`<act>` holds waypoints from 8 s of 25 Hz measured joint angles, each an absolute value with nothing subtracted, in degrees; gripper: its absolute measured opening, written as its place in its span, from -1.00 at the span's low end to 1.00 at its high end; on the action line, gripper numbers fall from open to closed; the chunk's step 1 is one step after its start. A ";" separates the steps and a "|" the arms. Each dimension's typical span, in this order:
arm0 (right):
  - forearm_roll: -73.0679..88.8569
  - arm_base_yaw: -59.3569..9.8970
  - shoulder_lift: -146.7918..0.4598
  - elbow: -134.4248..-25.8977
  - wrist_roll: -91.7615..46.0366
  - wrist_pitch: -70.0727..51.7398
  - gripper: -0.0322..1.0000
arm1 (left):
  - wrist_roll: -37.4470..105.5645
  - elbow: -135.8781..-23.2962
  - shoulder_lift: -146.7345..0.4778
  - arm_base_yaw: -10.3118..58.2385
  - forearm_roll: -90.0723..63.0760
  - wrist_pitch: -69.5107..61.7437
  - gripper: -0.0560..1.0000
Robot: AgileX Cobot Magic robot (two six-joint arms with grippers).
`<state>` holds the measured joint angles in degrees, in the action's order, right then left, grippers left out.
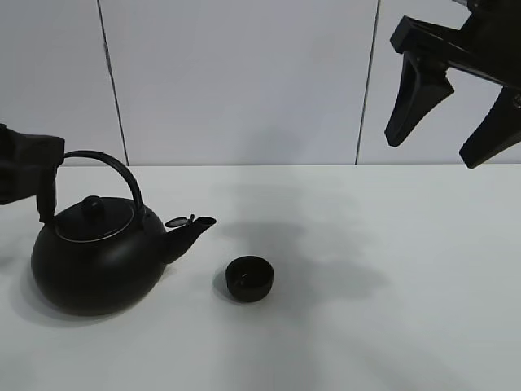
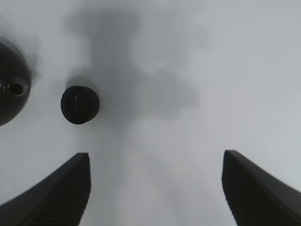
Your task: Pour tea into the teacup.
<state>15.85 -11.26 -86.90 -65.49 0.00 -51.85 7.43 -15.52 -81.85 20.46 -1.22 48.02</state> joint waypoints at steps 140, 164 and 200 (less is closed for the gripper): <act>16.26 -11.26 -86.90 -65.49 -1.33 -48.89 0.10 | 28.40 -26.84 -89.20 35.16 -24.46 43.24 -0.69; 16.29 -11.26 -86.90 -65.49 -1.52 -49.26 0.10 | 32.25 -28.15 -94.89 35.16 -25.97 44.45 -0.69; 16.33 -11.26 -86.90 -65.49 -1.57 -49.27 0.10 | 42.42 -28.15 -94.89 35.16 -27.65 44.55 -0.69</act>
<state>16.33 -11.26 -86.90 -65.49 -1.57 -49.27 42.42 -28.15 -94.89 35.16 -27.65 44.55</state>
